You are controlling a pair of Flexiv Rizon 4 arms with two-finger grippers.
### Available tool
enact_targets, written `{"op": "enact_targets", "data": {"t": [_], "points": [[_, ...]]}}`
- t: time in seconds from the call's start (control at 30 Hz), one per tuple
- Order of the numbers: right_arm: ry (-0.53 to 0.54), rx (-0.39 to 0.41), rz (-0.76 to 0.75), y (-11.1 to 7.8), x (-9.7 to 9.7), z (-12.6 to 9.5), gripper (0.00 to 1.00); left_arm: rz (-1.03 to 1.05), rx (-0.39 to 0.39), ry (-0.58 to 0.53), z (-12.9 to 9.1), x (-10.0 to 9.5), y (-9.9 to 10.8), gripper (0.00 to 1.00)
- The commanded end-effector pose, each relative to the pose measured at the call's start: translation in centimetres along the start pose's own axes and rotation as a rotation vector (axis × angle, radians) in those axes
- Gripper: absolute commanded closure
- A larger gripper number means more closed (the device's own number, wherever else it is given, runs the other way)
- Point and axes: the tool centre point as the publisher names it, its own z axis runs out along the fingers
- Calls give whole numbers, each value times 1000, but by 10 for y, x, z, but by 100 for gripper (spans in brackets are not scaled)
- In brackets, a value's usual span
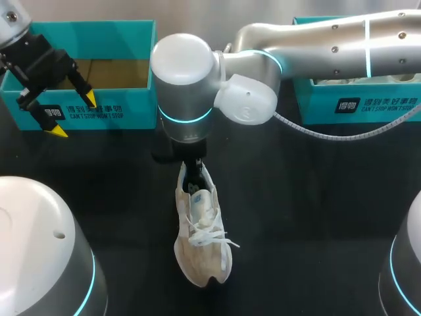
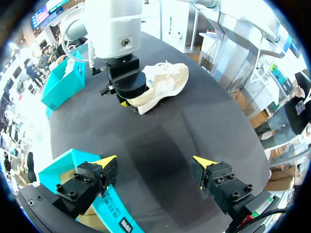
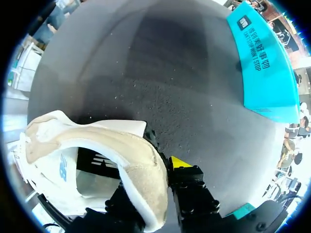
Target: Take the shoe out of the shoebox, open the shoe tongue, remove and reinsert the insole, then place the shoe into the shoebox
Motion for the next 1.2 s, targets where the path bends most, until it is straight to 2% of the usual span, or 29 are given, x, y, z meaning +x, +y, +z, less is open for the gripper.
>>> {"op": "enact_targets", "data": {"t": [0.03,0.27,0.47,0.57,1.2], "points": [[-27,13,-4,-10,2,-33,100,0,-2,0,0,1,0,0],[-78,86,8,-37,-13,-88,100,0,-2,0,0,1,0,0],[-113,124,10,-70,-35,-140,100,0,-2,0,0,1,0,0],[-119,76,38,-86,-49,-161,100,0,-2,0,0,1,0,0],[-119,76,38,-86,-49,-161,100,0,-2,0,0,1,0,0]]}}
